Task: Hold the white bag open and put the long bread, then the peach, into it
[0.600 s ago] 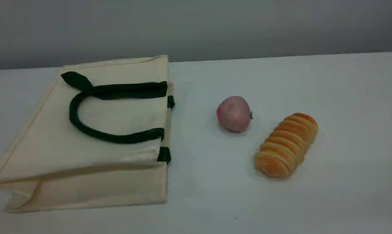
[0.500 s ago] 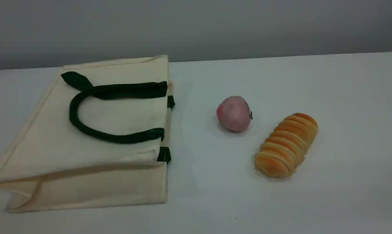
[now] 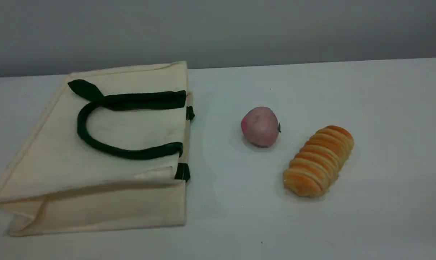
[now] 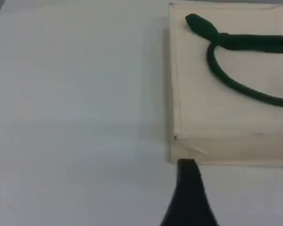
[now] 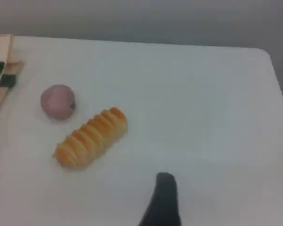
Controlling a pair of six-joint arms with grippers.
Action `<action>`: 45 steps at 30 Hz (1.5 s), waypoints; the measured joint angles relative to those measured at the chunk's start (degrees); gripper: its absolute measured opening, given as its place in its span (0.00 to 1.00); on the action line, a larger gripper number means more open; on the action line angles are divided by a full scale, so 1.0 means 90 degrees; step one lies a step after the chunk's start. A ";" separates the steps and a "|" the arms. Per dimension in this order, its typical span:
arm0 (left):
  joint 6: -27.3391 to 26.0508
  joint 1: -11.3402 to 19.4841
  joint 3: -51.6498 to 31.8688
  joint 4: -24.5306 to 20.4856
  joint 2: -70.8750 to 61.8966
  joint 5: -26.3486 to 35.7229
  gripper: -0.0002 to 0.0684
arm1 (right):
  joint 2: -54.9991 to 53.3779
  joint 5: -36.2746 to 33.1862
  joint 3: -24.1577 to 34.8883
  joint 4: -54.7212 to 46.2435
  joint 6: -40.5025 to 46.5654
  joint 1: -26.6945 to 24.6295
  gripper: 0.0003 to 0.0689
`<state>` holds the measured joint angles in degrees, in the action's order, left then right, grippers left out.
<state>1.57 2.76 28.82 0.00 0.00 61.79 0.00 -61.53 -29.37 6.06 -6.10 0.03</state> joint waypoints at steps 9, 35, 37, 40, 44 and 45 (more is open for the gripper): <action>0.0000 0.0000 0.0000 0.0000 0.0000 0.0000 0.68 | 0.0000 0.0000 0.0000 0.0000 0.0000 0.0000 0.85; 0.0000 0.0000 0.0000 0.0000 -0.0008 0.0000 0.68 | 0.0000 0.0070 0.0000 0.0022 0.0025 0.0007 0.85; 0.0000 -0.0016 0.0000 0.0000 -0.0092 0.0000 0.68 | 0.0000 0.0092 0.0000 0.0022 0.0089 0.0031 0.85; 0.0071 -0.0171 0.0049 0.0000 -0.0408 -0.0006 0.68 | -0.0223 0.0270 -0.0093 0.0022 0.0386 0.0255 0.85; 0.0071 -0.0336 0.0350 0.0000 -0.1032 -0.0309 0.68 | -0.0819 0.0729 -0.0473 0.0022 0.0574 0.0609 0.85; 0.0071 -0.0336 0.0451 0.0000 -0.1238 -0.0307 0.68 | -0.1009 0.0818 -0.0624 0.0022 0.0575 0.0685 0.85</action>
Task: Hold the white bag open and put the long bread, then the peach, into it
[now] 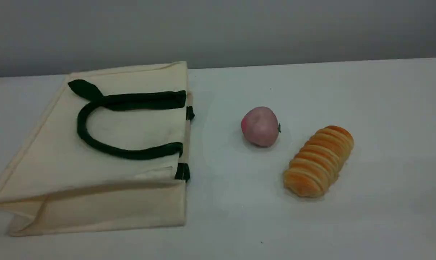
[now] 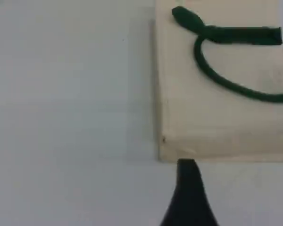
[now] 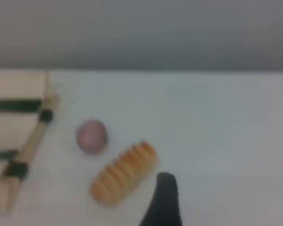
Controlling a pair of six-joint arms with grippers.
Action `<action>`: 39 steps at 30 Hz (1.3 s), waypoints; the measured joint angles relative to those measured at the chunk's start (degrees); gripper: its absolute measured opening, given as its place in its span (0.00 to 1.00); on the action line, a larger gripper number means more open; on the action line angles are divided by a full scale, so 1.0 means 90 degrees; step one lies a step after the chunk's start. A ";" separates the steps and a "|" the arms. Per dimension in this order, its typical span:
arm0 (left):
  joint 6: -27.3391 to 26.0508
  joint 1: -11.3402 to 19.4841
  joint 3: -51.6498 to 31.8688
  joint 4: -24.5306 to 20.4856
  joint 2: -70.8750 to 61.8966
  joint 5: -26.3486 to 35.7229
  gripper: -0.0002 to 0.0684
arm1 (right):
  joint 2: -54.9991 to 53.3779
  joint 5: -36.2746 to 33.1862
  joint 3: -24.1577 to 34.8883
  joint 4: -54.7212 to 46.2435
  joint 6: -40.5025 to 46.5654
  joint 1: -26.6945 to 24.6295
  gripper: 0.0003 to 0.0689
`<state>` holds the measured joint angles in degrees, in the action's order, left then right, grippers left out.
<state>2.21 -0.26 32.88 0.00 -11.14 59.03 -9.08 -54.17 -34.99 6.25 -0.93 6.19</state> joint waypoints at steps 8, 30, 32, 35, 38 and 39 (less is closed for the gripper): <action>0.0000 0.0000 0.1219 -0.0148 -0.1980 0.0006 0.68 | -0.1918 0.0256 -0.1426 -0.0046 0.0103 0.0085 0.85; 0.0356 -0.0056 0.2036 -0.0374 -0.6604 -0.1594 0.68 | -0.6077 0.0674 -0.3037 0.0162 0.0050 0.0085 0.85; 0.0356 -0.0056 0.2036 -0.0348 -0.6936 -0.1884 0.68 | -0.6270 0.0777 -0.3088 0.0162 0.0050 0.0085 0.85; 0.0364 -0.0056 0.2168 -0.0293 -0.7489 -0.2177 0.68 | -0.6522 0.0981 -0.3088 0.0155 0.0050 0.0085 0.85; 0.0364 -0.0056 0.2433 -0.0288 -0.8029 -0.2188 0.68 | -0.6750 0.1157 -0.3088 0.0151 0.0050 0.0085 0.85; 0.0364 -0.0056 0.2524 -0.0288 -0.8220 -0.2188 0.68 | -0.6823 0.1230 -0.3088 0.0151 0.0050 0.0085 0.85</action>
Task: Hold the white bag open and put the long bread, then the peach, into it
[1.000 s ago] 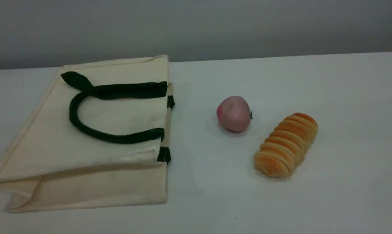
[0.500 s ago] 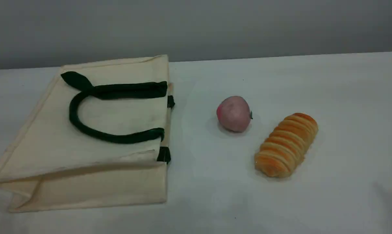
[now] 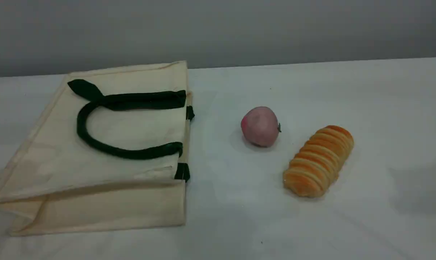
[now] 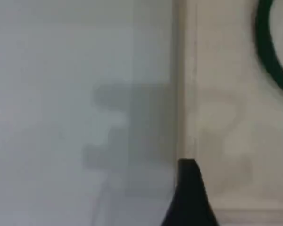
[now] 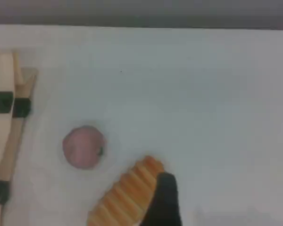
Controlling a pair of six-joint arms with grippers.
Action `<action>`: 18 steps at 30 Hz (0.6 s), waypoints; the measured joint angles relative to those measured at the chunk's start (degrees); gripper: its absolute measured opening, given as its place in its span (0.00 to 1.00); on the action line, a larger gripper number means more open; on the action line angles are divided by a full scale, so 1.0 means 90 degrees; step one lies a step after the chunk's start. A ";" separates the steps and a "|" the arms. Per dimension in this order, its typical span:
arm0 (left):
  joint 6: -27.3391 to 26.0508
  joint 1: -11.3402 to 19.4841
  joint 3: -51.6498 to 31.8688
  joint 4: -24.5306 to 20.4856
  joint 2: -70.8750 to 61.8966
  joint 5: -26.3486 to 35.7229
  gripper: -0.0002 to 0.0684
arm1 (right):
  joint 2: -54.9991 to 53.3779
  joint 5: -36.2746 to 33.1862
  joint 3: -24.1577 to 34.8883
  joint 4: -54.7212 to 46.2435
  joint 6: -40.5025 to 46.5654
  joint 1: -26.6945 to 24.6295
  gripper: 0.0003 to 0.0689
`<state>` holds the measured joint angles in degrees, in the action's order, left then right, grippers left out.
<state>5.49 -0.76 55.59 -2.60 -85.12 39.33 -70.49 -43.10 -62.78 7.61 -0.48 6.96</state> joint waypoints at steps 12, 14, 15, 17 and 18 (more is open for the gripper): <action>-0.0037 0.0000 0.1034 0.0222 -0.1890 -0.0092 0.68 | -0.0333 0.0438 0.0000 -0.0035 -0.0048 -0.0008 0.85; -0.0042 0.0000 0.1156 0.0288 -0.2166 -0.0122 0.68 | -0.0333 0.0433 0.0000 -0.0035 -0.0036 -0.0008 0.85; -0.0050 -0.0008 0.1200 0.0337 -0.2296 -0.0192 0.68 | -0.0333 0.0433 0.0000 -0.0035 -0.0031 -0.0008 0.85; -0.0050 -0.0063 0.1229 0.0352 -0.2512 -0.0328 0.68 | -0.0333 0.0433 0.0000 -0.0035 -0.0029 -0.0008 0.85; -0.0062 -0.0093 0.1229 0.0383 -0.2613 -0.0365 0.68 | -0.0333 0.0433 0.0000 -0.0035 -0.0029 -0.0008 0.85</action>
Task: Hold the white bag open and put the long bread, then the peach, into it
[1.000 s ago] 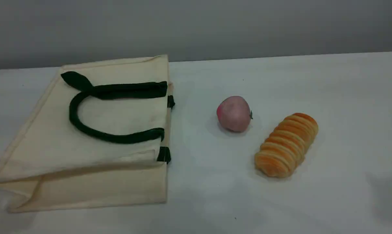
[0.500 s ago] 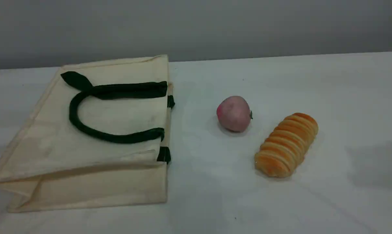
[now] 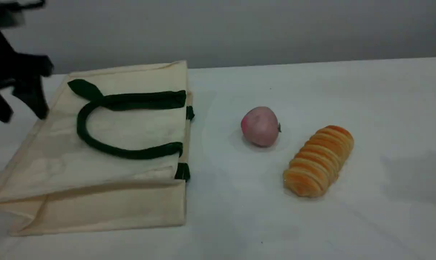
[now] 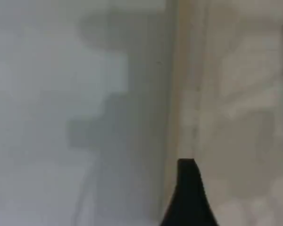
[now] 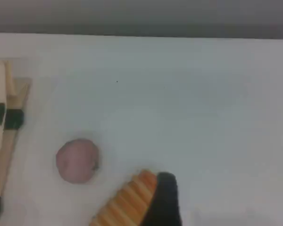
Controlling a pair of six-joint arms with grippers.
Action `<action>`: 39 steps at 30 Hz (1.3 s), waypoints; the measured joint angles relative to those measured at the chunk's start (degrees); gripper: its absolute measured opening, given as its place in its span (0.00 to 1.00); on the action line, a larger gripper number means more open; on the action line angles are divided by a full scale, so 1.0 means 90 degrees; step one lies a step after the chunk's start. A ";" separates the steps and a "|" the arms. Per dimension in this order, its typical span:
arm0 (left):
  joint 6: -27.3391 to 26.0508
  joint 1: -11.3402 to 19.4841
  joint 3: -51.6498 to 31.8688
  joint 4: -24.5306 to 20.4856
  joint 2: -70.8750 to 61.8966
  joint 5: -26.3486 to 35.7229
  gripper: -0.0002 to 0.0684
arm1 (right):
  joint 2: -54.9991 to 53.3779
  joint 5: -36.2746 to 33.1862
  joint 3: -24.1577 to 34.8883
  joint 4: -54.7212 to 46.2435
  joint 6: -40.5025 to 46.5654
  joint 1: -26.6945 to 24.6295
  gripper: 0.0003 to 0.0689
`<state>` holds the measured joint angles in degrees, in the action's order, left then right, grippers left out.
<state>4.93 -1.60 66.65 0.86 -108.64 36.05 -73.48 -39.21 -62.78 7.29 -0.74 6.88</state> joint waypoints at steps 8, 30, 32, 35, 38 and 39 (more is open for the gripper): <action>-0.0015 -0.0412 0.0351 0.0148 -0.0665 -0.0279 0.68 | -0.0046 -0.0011 0.0000 0.0000 0.0000 0.0000 0.85; -0.0037 -0.0608 0.0817 0.0597 -0.1555 -0.0828 0.68 | -0.0046 -0.0034 0.0000 0.0000 0.0000 0.0000 0.85; -0.0037 -0.0631 0.0817 0.0597 -0.1555 -0.0844 0.66 | -0.0046 -0.0034 0.0000 0.0000 0.0000 0.0000 0.85; -0.0043 -0.0638 0.0817 0.0591 -0.1555 -0.0860 0.57 | -0.0046 -0.0079 0.0000 0.0000 0.0000 0.0000 0.85; -0.0203 -0.0650 0.0817 0.0574 -0.1555 -0.0872 0.41 | -0.0046 -0.0130 0.0000 0.0000 0.0000 0.0000 0.85; -0.0354 -0.0658 0.0817 0.0574 -0.1555 -0.0872 0.34 | -0.0046 -0.0142 0.0000 0.0000 0.0000 0.0000 0.85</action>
<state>1.75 -7.53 74.01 6.02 -122.64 28.20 -73.90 -40.49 -62.78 7.29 -0.74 6.88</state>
